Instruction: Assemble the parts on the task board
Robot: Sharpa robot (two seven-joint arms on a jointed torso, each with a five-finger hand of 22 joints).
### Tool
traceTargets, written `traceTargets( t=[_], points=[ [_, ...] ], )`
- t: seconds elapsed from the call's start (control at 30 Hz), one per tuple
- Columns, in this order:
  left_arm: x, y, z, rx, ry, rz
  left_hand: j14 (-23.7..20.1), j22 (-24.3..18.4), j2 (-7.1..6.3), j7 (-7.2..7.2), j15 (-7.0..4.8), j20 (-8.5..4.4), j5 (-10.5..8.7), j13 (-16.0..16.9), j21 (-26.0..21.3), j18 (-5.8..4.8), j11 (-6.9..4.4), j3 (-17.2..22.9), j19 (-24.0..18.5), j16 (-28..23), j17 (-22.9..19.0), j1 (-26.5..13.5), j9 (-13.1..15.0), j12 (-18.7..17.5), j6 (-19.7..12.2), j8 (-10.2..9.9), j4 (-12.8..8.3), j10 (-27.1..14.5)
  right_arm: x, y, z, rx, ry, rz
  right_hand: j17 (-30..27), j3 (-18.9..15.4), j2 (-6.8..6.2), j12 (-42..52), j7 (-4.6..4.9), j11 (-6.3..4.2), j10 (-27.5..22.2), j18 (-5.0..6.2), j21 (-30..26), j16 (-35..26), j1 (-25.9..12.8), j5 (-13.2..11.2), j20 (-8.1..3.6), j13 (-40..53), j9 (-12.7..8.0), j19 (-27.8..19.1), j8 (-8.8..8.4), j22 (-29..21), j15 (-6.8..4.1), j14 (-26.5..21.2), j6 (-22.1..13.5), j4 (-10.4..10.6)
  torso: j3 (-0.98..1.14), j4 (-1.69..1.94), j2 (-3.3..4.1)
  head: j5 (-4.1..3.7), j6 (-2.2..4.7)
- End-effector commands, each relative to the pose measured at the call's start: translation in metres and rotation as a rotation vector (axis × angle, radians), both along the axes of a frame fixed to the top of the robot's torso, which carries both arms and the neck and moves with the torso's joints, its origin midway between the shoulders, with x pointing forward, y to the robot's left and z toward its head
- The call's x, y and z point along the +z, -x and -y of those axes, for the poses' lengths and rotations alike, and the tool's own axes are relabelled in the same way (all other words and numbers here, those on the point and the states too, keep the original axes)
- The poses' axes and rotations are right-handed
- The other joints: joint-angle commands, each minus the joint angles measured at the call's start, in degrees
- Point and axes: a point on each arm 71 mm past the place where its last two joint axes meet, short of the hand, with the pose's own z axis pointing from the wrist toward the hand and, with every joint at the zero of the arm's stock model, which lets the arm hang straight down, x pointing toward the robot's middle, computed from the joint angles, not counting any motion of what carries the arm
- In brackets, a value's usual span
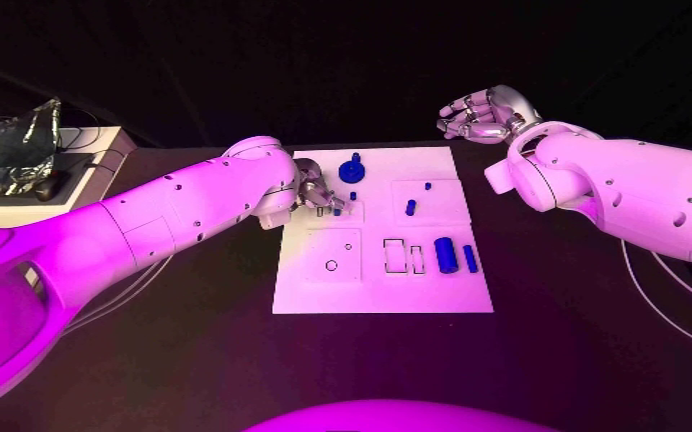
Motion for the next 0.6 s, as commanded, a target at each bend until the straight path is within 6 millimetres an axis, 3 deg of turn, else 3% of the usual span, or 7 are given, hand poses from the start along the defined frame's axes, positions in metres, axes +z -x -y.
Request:
traceTargets(
  t=[0.03,0.37,0.4,0.53,0.6],
  points=[
    [0.006,0.002,0.004,-0.004,0.027,-0.004,5.9,2.4,0.63,0.22,-0.06,-0.14,-0.31,0.1,-0.1,-1.02,-0.04,-0.4,0.4,0.1,14.3,-0.1,0.1,0.3,0.3,-0.2,-0.1,0.2,0.000,0.000,-0.001,0.013,0.000,0.005,-0.1,-0.3,0.15,-0.2,0.63,0.17,-0.4,0.44,-0.2,-0.2,-0.3,-0.2,0.03,-0.1,0.1,-0.3,-0.28,-0.1,-0.11,-0.5,-0.1,0.1,-0.05,0.11,-0.06,0.04,0.13],
    [0.036,0.001,-0.003,0.016,0.121,0.019,5.7,2.0,1.70,0.72,0.22,-0.02,-0.32,-1.0,-0.3,-0.92,0.35,-3.3,0.1,-0.3,13.6,1.1,0.2,-0.5,-1.1,-1.5,-0.1,-0.6,-0.001,0.000,0.001,0.011,0.001,0.005,-0.2,-0.5,0.15,-0.3,0.71,0.25,-0.6,0.44,-0.2,-0.6,-0.3,-0.2,0.11,-0.1,0.1,-0.5,-0.39,-0.3,0.00,-0.9,-0.2,0.1,-0.06,0.07,-0.07,0.06,0.54],
    [0.039,0.000,-0.006,0.021,0.128,0.020,5.6,1.5,2.25,1.35,0.59,0.13,0.19,-1.7,-0.6,-0.80,0.83,-3.3,-0.3,-0.5,13.1,2.3,-0.7,-1.1,-2.8,-3.4,-0.2,-1.2,-0.001,0.000,0.001,0.011,0.001,0.006,-0.2,-0.5,0.15,-0.3,0.71,0.25,-0.6,0.44,-0.2,-0.6,-0.3,-0.2,0.11,-0.1,0.1,-0.5,-0.39,-0.3,0.00,-0.9,-0.2,0.1,-0.04,0.05,-0.05,0.03,0.62],
    [0.046,-0.006,-0.024,0.056,0.147,0.030,5.5,0.8,2.75,1.95,1.11,0.58,0.46,-3.2,-1.0,-0.65,1.42,-3.6,-0.8,-0.7,12.8,3.6,-1.8,-2.2,-2.8,-5.1,-0.2,-2.3,-0.001,0.000,0.003,0.006,0.001,0.006,-0.3,-0.5,0.16,-0.3,0.71,0.26,-0.6,0.44,-0.2,-0.6,-0.3,-0.2,0.12,-0.1,0.1,-0.5,-0.40,-0.4,0.02,-0.9,-0.2,0.1,-0.02,0.09,-0.07,-0.16,0.98],
    [0.048,-0.009,-0.031,0.074,0.153,0.035,5.1,-1.2,3.05,2.89,1.82,1.20,0.64,-7.6,-2.1,-0.21,2.26,-3.6,-2.2,-1.3,11.7,4.9,-3.1,-5.7,-3.9,-7.4,-0.2,-5.3,-0.001,0.000,0.004,0.004,0.001,0.007,-0.3,-0.5,0.17,-0.3,0.72,0.27,-0.6,0.44,-0.2,-0.6,-0.4,-0.1,0.13,-0.1,0.1,-0.5,-0.41,-0.4,0.03,-0.9,-0.2,0.1,-0.05,0.13,-0.02,-0.20,1.15]
  ],
)
